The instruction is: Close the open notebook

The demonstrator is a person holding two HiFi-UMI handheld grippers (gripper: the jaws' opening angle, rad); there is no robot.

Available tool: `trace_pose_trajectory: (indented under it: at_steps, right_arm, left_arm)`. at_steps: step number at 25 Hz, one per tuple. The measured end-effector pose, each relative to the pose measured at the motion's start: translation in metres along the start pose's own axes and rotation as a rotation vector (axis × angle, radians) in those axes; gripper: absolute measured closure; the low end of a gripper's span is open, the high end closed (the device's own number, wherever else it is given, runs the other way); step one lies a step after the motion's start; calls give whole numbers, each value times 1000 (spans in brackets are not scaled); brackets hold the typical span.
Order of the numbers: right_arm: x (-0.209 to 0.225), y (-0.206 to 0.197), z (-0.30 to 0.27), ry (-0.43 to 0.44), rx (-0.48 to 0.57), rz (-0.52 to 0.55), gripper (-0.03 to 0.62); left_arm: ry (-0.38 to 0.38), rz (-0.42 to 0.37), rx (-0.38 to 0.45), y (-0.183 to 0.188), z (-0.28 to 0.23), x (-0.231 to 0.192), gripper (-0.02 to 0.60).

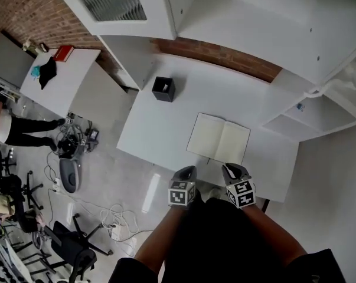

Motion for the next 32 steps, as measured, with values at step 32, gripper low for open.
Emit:
trace_pose_trajectory:
  at_steps: [32]
  right_arm:
    - [-37,-21,-186,-54,-474,671,367]
  left_arm:
    - [-58,106,32,-28,-17,-66,574]
Point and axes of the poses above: the fingertips, and each gripper's own axes: z backward along the fingers, x to its right, y out of its top, the point moved 9 cm from there along z, backward along the fingers, and after that the axes turned 2 degrees about x, right-handed, at the moved point
